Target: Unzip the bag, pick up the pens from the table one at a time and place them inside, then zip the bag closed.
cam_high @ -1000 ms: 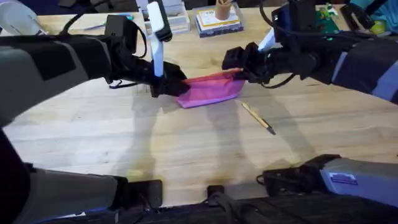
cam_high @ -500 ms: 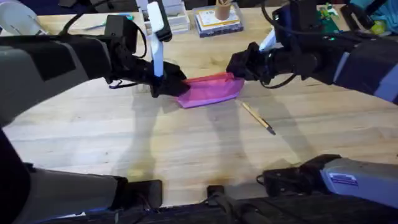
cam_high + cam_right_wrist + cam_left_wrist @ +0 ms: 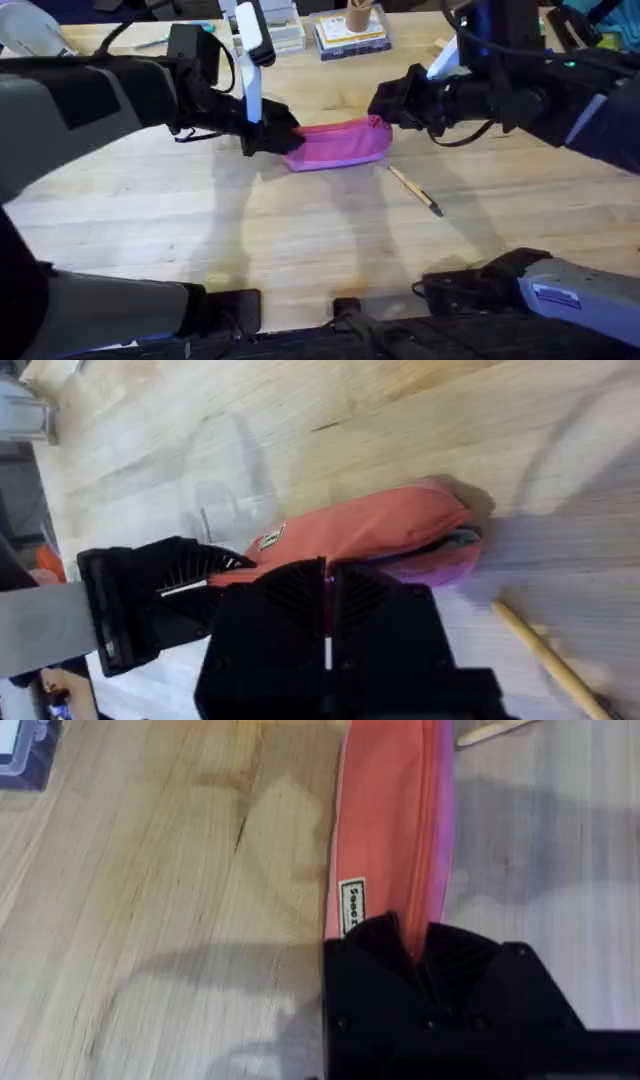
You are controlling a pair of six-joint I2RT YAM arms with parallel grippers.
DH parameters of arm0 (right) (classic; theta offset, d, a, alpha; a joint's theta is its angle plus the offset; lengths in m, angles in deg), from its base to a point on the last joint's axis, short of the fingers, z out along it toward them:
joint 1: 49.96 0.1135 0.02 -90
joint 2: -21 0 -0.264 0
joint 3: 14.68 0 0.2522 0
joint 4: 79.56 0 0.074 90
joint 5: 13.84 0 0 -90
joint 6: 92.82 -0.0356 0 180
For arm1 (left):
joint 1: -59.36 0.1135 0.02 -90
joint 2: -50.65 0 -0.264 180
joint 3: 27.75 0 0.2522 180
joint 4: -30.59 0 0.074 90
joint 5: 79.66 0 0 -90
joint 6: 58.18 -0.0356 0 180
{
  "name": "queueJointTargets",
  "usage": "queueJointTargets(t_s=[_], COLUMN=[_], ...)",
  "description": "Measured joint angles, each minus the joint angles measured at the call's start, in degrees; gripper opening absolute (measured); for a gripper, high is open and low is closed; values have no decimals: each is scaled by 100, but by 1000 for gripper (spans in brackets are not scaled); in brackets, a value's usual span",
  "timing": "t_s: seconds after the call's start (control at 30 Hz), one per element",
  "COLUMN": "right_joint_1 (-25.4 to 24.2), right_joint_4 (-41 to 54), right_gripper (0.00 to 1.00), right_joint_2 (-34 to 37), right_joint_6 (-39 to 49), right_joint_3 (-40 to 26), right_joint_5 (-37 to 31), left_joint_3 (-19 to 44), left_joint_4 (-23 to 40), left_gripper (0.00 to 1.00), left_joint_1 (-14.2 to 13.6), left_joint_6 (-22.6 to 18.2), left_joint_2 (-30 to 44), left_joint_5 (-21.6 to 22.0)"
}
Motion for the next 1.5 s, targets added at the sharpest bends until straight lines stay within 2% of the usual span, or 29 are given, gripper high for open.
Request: queueJointTargets(t_s=[0.37,0.4,0.67,0.9,1.13,1.2,1.3,1.5], right_joint_1=[406,608,1289,1636,1596,1176,989,1005], right_joint_4=[11,-6,-323,-852,-839,-935,-940,-580], right_gripper=[34,34,34,34,33,33,33,33], right_joint_2=[-83,-83,-38,318,289,-174,-288,-284], right_joint_6=[17,17,-5,-60,-87,-121,-136,-134], right_joint_3=[-44,-56,-63,-63,-68,-362,-431,-435], right_joint_5=[-321,-448,-958,-1119,-1223,-1001,-1000,-935], left_joint_3=[0,0,0,0,0,0,0,0], left_joint_4=[6,9,9,7,-5,-26,-26,-48], left_gripper=[46,46,46,45,44,44,44,44], left_joint_1=[17,38,81,120,125,120,118,118], left_joint_6=[1,1,-1,-1,0,-1,-1,-1], left_joint_2=[0,0,0,0,-2,-2,-2,-2], left_joint_5=[24,47,165,299,240,184,168,164])
